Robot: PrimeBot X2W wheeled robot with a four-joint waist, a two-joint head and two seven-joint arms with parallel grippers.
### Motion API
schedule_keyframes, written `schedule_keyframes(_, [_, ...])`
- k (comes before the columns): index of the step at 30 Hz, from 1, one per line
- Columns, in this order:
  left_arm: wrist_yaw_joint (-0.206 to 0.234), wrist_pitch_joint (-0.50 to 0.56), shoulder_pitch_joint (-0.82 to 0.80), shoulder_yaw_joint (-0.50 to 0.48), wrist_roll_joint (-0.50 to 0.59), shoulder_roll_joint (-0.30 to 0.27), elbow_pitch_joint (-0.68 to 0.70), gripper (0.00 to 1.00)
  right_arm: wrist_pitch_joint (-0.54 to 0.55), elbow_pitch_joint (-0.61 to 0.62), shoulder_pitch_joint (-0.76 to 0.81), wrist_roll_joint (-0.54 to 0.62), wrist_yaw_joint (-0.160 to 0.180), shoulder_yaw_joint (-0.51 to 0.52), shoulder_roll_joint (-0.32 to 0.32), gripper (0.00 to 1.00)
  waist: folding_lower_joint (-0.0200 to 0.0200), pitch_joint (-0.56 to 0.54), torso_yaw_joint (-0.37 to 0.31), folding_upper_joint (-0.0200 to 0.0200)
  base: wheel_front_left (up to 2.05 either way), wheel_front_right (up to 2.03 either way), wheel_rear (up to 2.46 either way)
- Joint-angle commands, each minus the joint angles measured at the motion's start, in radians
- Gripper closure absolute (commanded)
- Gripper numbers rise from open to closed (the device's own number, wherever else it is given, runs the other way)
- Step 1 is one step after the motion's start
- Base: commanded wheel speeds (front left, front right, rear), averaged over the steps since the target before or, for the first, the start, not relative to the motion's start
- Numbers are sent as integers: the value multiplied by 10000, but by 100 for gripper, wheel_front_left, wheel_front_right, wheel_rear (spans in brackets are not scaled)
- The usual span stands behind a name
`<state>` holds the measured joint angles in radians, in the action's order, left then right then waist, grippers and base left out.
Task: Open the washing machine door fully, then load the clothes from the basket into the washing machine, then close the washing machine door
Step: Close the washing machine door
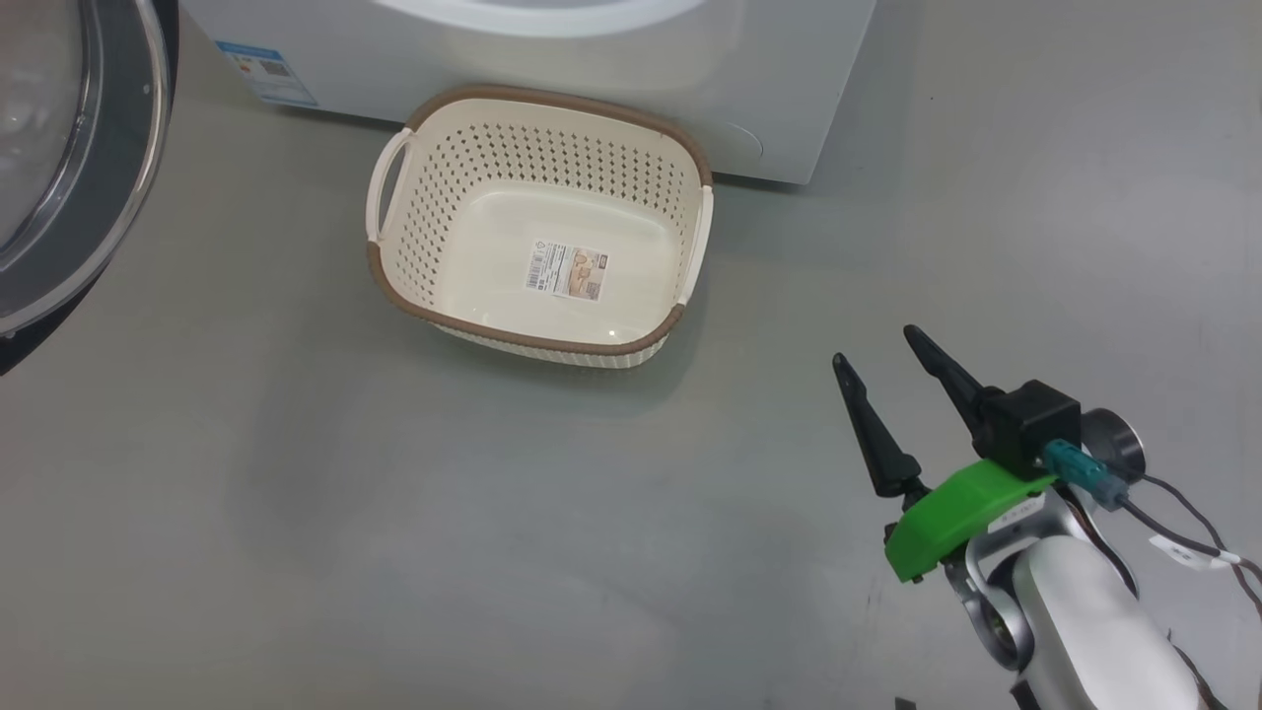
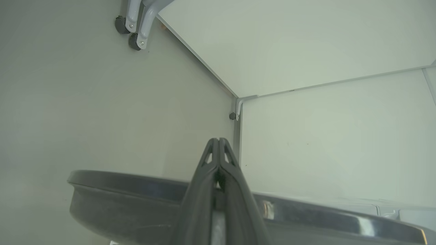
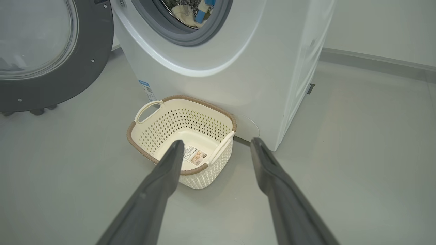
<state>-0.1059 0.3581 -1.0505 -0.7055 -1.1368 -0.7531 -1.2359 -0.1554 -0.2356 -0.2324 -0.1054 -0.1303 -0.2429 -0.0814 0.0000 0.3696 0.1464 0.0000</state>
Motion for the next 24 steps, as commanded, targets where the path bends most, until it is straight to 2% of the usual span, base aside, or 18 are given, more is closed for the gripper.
schedule_keyframes(1, [-96, 144, 23, 138, 11, -700, 249, 100, -86, 266, -238, 65, -4, -190, 112, 0, 0, -21, 2, 0, 0, 0, 0])
schedule_keyframes(6, [-159, 427, 117, 275, 34, -658, 157, 100, -85, 233, -226, 58, -4, -185, 121, 0, 0, -121, 16, 0, 0, 0, 0])
schedule_keyframes(15, [-239, 1778, 382, 653, -89, -364, 535, 100, -107, 152, -171, 37, -4, -181, 143, 0, 0, -317, 97, 0, 0, 0, 0])
schedule_keyframes(24, [-245, 3519, 1286, 894, -771, 110, 1966, 100, -184, 13, -120, -43, -4, -212, 186, 0, 0, -622, 222, 0, 0, 0, 0])
